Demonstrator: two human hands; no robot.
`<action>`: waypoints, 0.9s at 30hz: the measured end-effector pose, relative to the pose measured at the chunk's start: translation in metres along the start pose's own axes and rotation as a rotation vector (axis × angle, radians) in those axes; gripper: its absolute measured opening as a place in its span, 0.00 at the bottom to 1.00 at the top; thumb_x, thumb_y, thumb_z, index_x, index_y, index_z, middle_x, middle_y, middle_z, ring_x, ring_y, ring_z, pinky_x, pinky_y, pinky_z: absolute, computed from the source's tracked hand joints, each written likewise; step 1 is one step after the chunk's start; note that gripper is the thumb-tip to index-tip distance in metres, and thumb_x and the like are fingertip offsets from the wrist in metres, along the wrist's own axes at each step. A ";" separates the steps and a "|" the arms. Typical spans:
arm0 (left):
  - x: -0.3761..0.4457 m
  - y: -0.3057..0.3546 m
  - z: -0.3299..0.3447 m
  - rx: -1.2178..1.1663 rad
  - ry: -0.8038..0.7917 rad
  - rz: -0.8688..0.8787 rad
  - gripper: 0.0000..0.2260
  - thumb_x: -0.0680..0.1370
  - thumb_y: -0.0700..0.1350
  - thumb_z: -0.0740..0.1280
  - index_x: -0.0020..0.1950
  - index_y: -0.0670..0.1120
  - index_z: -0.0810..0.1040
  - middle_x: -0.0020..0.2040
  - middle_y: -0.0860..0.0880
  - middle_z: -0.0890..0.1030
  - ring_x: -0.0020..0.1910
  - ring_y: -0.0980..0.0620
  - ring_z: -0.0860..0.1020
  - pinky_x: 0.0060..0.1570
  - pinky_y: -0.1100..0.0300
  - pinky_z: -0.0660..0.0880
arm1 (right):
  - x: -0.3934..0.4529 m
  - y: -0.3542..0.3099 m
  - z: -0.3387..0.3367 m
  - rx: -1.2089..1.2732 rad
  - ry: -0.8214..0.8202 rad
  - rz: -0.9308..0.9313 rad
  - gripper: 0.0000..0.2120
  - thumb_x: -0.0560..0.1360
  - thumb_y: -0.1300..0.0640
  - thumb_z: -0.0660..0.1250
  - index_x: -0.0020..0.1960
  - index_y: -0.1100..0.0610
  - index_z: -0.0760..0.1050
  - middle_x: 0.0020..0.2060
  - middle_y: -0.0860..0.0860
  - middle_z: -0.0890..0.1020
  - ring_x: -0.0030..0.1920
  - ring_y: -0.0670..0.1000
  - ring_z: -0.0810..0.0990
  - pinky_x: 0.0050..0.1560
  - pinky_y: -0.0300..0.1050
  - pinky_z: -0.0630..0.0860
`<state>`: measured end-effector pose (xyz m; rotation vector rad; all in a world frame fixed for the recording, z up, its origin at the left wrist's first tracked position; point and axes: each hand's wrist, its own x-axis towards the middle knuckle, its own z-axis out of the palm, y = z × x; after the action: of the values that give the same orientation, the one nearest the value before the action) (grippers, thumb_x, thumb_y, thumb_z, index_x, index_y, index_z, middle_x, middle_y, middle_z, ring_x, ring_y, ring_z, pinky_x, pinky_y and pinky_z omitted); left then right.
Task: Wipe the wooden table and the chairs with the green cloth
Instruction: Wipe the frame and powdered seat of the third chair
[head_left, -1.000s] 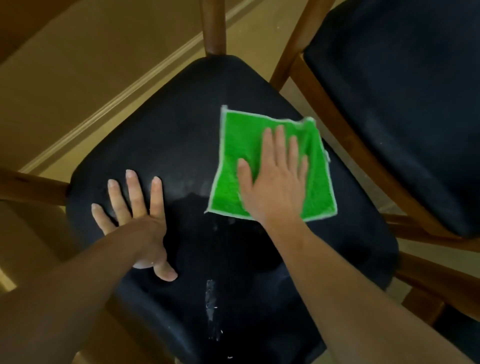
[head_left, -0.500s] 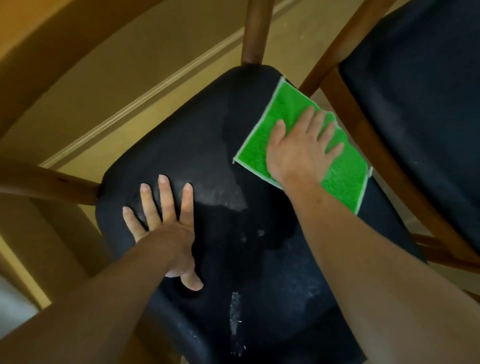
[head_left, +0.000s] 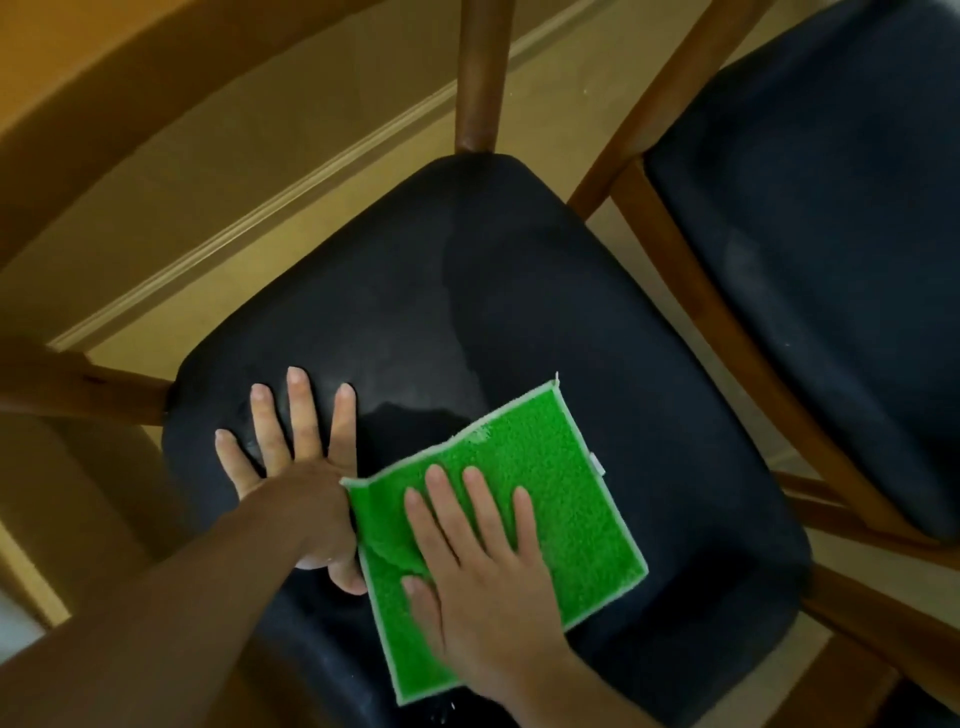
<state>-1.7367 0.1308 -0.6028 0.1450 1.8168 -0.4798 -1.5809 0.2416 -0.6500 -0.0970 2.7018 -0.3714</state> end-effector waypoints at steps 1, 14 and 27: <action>0.000 0.000 -0.001 0.002 -0.005 0.002 0.70 0.61 0.57 0.80 0.52 0.47 0.11 0.50 0.36 0.09 0.56 0.30 0.17 0.67 0.30 0.34 | -0.001 0.003 -0.001 0.004 0.001 -0.020 0.30 0.79 0.40 0.53 0.78 0.50 0.58 0.78 0.48 0.55 0.77 0.55 0.57 0.72 0.63 0.54; 0.005 -0.005 0.002 0.013 0.025 0.047 0.72 0.57 0.62 0.80 0.50 0.46 0.10 0.49 0.37 0.09 0.55 0.30 0.16 0.63 0.28 0.34 | 0.178 0.047 -0.088 -0.026 0.165 0.287 0.30 0.82 0.42 0.42 0.80 0.51 0.39 0.79 0.48 0.41 0.78 0.57 0.39 0.73 0.67 0.40; 0.000 -0.012 0.008 -0.037 0.115 0.120 0.71 0.59 0.59 0.81 0.54 0.50 0.11 0.50 0.39 0.09 0.54 0.34 0.15 0.64 0.30 0.32 | 0.015 0.003 -0.008 -0.083 0.039 0.084 0.30 0.82 0.42 0.42 0.79 0.55 0.45 0.79 0.53 0.50 0.78 0.58 0.49 0.74 0.65 0.48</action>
<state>-1.7331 0.1169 -0.6017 0.2593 1.9153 -0.3594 -1.5982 0.2444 -0.6495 0.0007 2.7490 -0.2382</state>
